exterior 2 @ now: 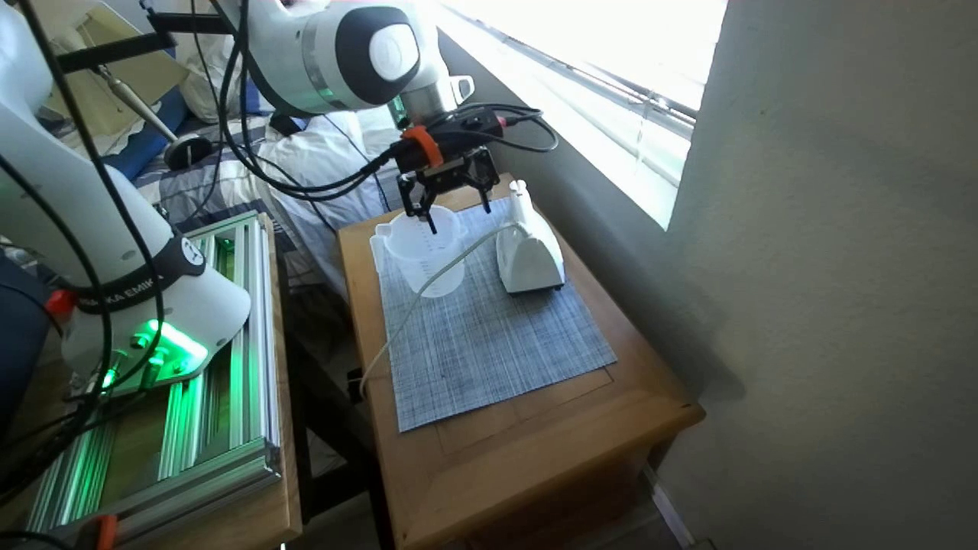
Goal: Turn the plastic jar over
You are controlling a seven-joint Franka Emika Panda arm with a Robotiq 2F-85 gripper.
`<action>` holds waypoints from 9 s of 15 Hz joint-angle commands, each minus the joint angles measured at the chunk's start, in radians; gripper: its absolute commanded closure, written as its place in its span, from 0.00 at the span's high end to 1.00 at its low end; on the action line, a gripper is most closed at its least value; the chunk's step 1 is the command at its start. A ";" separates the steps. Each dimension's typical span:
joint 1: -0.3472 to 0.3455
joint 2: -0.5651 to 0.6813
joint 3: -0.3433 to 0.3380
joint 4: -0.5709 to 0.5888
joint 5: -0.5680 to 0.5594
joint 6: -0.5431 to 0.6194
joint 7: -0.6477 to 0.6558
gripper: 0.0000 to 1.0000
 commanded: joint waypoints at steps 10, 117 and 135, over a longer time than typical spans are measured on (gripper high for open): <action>0.041 0.092 0.080 0.052 -0.016 0.013 -0.118 0.83; -1.617 0.040 1.483 -0.071 0.610 -0.356 -0.351 1.00; -1.685 0.128 1.439 -0.073 0.607 -0.463 -0.108 1.00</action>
